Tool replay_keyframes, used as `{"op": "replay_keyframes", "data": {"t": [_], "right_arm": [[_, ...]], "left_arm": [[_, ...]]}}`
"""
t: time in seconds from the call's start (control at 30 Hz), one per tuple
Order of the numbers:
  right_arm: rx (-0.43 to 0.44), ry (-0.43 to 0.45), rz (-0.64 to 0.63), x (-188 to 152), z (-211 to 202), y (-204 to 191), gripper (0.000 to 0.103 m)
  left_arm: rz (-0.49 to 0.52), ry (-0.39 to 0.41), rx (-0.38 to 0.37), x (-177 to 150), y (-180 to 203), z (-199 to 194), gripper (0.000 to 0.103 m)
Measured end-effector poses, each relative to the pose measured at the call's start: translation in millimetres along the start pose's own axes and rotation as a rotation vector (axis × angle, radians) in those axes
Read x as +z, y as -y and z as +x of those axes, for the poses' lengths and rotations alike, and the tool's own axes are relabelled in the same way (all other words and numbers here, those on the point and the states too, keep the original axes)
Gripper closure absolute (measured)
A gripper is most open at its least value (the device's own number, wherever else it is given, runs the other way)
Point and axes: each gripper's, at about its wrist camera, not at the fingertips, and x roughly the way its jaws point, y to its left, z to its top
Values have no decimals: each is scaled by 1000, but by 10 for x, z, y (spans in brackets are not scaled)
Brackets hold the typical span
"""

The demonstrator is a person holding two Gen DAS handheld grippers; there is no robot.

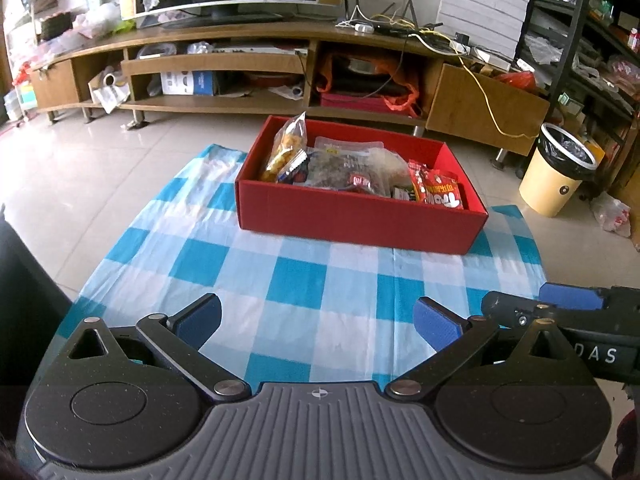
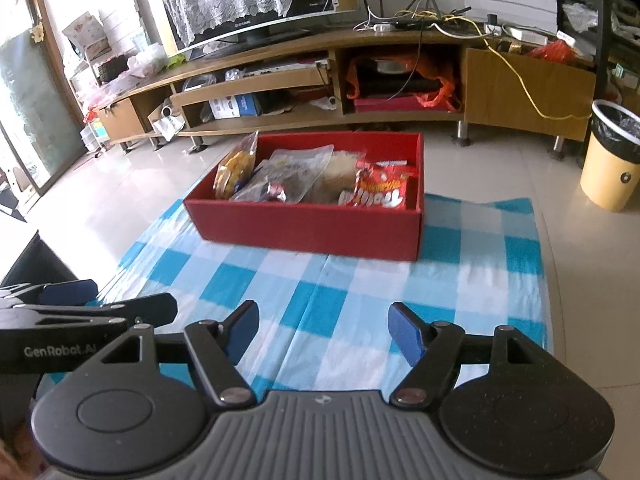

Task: Organize snacks
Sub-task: 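Withdraw both tools up and away from the red box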

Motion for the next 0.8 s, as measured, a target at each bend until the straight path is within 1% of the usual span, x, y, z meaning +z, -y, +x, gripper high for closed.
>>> {"op": "replay_keyframes", "data": {"t": [0.43,0.8], "right_arm": [[14,2,18,-201,-144,-64,32],[18,-3,19,-268,-177,-67,31]], "left_arm": [[21,17,8,-211,-25,-172,0],[29,20,15,-252,-34,-216,0]]}}
